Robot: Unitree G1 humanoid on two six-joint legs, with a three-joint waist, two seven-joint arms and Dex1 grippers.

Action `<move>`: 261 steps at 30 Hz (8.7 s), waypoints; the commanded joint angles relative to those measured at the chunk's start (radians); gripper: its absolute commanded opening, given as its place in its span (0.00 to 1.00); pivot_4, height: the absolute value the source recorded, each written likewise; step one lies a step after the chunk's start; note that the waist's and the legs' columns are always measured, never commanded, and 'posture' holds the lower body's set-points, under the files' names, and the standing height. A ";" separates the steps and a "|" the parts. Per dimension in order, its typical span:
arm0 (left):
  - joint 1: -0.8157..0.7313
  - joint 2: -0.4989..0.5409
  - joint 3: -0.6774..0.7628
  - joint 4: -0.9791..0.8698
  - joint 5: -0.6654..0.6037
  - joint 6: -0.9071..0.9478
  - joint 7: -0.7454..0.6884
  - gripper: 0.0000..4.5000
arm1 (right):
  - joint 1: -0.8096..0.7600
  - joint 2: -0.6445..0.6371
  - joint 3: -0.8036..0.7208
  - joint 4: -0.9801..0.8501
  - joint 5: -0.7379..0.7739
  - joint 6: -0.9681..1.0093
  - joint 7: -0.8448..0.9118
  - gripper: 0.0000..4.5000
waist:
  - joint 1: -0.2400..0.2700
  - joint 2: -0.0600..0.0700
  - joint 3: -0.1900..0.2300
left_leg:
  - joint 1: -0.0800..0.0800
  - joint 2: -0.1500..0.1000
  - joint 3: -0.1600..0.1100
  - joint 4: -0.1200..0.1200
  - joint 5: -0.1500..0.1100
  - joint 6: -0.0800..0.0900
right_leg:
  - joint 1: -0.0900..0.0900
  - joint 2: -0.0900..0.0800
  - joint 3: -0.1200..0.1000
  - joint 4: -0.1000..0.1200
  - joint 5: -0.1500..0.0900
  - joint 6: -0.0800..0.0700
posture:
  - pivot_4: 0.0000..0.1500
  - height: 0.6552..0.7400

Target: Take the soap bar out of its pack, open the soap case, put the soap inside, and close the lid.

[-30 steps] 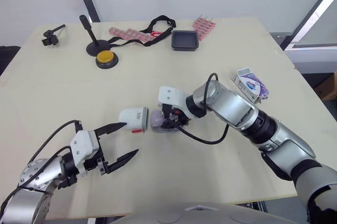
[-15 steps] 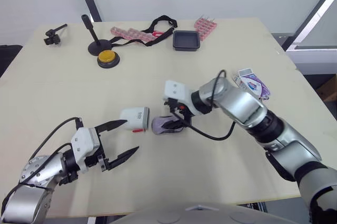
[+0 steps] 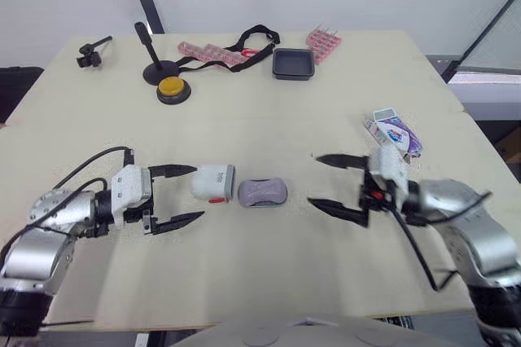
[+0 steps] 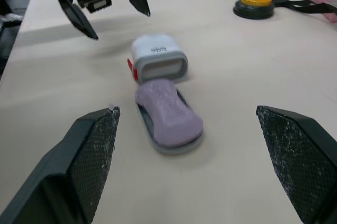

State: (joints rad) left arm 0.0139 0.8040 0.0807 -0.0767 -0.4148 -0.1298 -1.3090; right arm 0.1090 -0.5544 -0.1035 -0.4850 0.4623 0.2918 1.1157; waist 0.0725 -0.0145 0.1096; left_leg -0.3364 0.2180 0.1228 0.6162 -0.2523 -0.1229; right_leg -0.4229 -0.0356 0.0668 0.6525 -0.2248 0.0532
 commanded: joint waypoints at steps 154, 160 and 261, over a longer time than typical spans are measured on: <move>-0.434 -0.136 -0.284 0.341 0.223 -0.098 -0.070 0.77 | -0.877 0.010 0.723 0.270 -0.369 0.478 -0.002 0.57 | 0.006 0.001 0.001 | 0.000 0.000 -0.001 -0.008 0.008 -0.009 | 0.001 0.003 -0.002 -0.003 0.004 0.001 | 1.00 0.87; -0.448 -0.155 -0.277 0.343 0.215 -0.074 -0.059 0.77 | -0.892 0.043 0.740 0.289 -0.384 0.479 -0.015 0.57 | 0.005 0.001 0.001 | 0.000 0.000 -0.001 -0.008 0.008 -0.009 | 0.001 0.003 -0.002 -0.002 0.004 0.001 | 1.00 0.87; -0.480 -0.250 -0.278 0.331 0.248 -0.092 0.013 0.77 | -0.745 0.003 0.619 0.208 -0.349 0.483 -0.130 0.00 | 0.009 0.001 0.001 | 0.000 0.000 -0.001 -0.008 0.008 -0.008 | 0.001 0.003 -0.002 -0.004 0.005 0.001 | 1.00 0.87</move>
State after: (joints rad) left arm -0.4448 0.5538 -0.2163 0.2702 -0.1574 -0.1897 -1.3103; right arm -0.6529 -0.5254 0.5640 -0.2450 0.1075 0.7842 0.9876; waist 0.0817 -0.0133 0.1111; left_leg -0.3371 0.2177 0.1221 0.6083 -0.2445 -0.1313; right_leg -0.4222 -0.0333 0.0647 0.6484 -0.2201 0.0540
